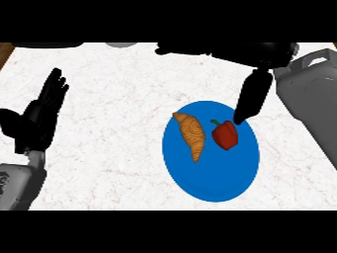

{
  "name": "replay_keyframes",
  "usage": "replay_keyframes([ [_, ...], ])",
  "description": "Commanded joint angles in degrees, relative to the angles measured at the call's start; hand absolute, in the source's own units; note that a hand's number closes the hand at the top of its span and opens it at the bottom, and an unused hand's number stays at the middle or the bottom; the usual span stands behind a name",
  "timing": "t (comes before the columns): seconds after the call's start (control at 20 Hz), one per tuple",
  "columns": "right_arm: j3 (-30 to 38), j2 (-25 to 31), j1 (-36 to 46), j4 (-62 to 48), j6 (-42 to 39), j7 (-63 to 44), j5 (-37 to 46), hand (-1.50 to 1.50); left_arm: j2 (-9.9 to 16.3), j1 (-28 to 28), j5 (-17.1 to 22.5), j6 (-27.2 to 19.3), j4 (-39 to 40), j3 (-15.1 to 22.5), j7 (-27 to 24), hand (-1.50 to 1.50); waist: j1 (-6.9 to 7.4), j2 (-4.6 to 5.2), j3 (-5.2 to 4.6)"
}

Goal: Pick the croissant from the plate and place it in the pan

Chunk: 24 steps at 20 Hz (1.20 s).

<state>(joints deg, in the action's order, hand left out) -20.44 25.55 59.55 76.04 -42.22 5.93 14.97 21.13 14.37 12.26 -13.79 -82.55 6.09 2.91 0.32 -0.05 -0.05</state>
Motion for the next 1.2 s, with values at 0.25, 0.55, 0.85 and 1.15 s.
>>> replay_keyframes([
  [0.25, -1.0, -5.6, -6.3, 8.8, -6.7, -6.2, 0.9, -1.50, -3.1, -1.5, -2.7, -0.1, 1.5, -1.0, -2.6, 0.00, -0.40, -0.05, 0.03],
  [0.55, -1.0, -7.3, -9.6, 10.2, -6.9, -11.1, 6.1, -1.50, -2.3, 0.2, -2.4, 2.2, -0.5, -2.5, 0.5, 0.00, -0.26, -0.03, 0.05],
  [0.85, -2.4, -8.1, -11.1, 4.9, -1.5, -6.3, 15.3, -1.50, -1.1, -2.5, -0.6, 6.3, -0.3, -5.9, -2.0, 0.00, 0.31, 0.17, 0.05],
  [1.15, -4.0, -9.9, -11.0, 0.4, -3.5, -4.1, 19.6, -1.50, -4.7, -2.0, -4.0, 4.3, -0.1, -3.9, -0.7, 0.00, 0.20, 0.16, 0.04],
])
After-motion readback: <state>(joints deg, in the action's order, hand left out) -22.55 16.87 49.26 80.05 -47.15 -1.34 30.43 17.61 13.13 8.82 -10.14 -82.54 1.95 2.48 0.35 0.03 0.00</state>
